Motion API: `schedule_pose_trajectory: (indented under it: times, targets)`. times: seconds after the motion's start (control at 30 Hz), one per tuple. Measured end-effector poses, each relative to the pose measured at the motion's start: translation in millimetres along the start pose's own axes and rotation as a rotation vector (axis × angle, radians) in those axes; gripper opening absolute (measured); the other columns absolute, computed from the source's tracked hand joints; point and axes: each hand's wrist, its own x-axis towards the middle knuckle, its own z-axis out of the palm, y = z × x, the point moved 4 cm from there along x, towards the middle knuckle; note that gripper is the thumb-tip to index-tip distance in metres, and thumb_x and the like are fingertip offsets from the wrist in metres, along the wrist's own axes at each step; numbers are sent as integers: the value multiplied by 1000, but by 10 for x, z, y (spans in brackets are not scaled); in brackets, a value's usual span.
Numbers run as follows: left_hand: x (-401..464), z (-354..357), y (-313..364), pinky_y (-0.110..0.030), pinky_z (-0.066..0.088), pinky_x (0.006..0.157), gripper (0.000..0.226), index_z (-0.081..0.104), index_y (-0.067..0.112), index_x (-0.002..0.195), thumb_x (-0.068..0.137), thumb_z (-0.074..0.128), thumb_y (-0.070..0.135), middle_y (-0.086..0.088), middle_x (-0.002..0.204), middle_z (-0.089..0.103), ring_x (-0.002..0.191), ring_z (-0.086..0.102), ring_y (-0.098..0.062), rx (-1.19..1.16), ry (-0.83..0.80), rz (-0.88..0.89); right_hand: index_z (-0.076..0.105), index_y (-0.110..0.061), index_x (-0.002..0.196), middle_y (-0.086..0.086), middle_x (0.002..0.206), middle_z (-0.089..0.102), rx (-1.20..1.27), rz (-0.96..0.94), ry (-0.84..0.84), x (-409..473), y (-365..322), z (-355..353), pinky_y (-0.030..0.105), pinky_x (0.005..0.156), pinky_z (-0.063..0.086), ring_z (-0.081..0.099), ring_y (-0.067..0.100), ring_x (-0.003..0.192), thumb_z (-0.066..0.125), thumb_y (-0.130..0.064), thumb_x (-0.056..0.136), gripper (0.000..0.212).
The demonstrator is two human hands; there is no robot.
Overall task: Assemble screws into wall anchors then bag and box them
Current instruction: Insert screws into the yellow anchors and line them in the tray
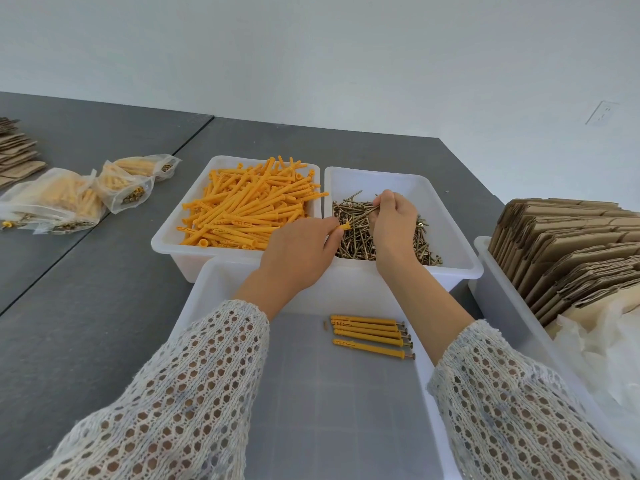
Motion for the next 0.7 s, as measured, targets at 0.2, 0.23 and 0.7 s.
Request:
schedule_pose_trajectory:
  times: [0.2, 0.23, 0.7]
  targets:
    - [-1, 6, -28, -29, 25, 47, 36, 49, 22, 77, 106, 36, 39, 8, 61, 44, 58, 44, -13, -40, 14, -17, 58, -9, 68, 2, 48, 40, 40, 28, -167, 19, -67, -24, 23, 43, 28, 31, 10, 39, 39, -13, 101, 39]
    - [2, 4, -29, -29, 26, 47, 36, 51, 22, 78, 106, 36, 39, 8, 61, 45, 58, 45, -13, -53, 20, -27, 61, -7, 69, 2, 47, 40, 5, 21, -219, 19, -71, -14, 23, 43, 28, 31, 10, 39, 38, -15, 101, 40]
    - [75, -294, 179, -23, 32, 55, 21, 56, 14, 89, 104, 47, 25, 9, 63, 44, 56, 37, -6, -610, -16, -22, 64, -10, 84, 2, 50, 48, 152, 309, -236, 90, 65, -30, 23, 47, 33, 36, 13, 40, 14, -47, 106, 66]
